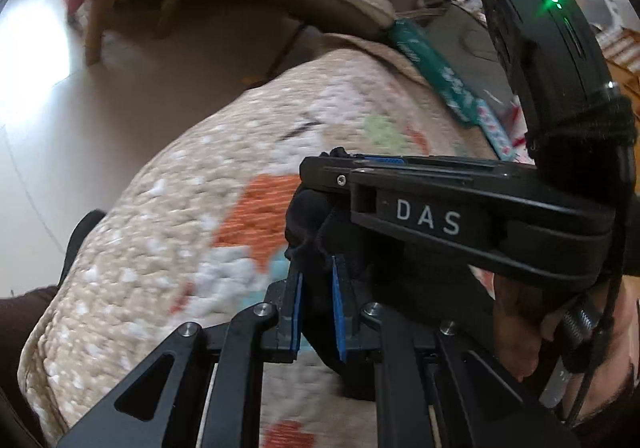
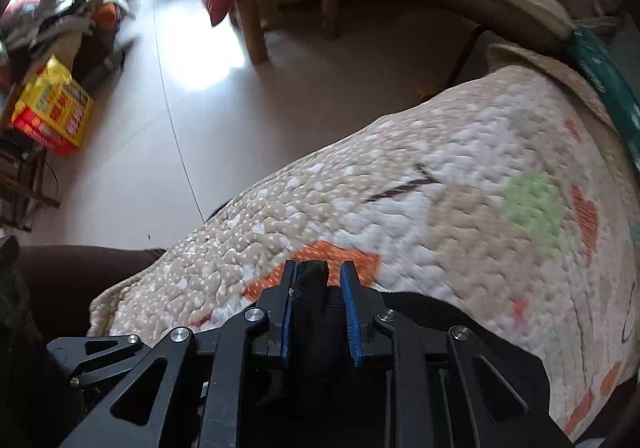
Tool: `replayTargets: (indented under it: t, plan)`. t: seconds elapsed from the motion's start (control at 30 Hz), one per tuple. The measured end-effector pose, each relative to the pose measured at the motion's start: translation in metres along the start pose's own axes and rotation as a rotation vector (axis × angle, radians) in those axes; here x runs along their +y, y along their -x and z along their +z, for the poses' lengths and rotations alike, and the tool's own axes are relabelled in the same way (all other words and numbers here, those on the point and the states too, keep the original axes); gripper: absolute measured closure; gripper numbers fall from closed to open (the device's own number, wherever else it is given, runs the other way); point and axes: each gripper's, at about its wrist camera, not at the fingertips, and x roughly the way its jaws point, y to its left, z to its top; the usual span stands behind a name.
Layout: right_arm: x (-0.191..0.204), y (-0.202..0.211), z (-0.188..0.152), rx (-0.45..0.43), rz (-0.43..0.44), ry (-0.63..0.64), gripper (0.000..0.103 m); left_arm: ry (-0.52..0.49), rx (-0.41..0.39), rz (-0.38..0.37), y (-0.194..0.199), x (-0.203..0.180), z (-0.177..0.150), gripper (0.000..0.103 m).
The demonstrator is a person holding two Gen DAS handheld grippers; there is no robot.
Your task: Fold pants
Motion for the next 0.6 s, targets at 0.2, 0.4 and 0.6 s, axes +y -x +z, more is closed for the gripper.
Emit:
replayTargets:
  t: [0.2, 0.4, 0.6]
  plan:
    - [-0.056, 0.05, -0.04, -0.078, -0.008, -0.134, 0.08, -0.085, 0.041, -0.066, -0.012, -0.068, -0.014, 0.091]
    - [-0.116, 0.066, -0.102, -0.102, -0.013, -0.295, 0.08, -0.237, 0.113, -0.042, -0.049, -0.135, -0.054, 0.09]
    - [-0.175, 0.059, -0.179, -0.086, -0.089, -0.464, 0.046, -0.354, 0.232, -0.087, -0.058, -0.157, -0.098, 0.07]
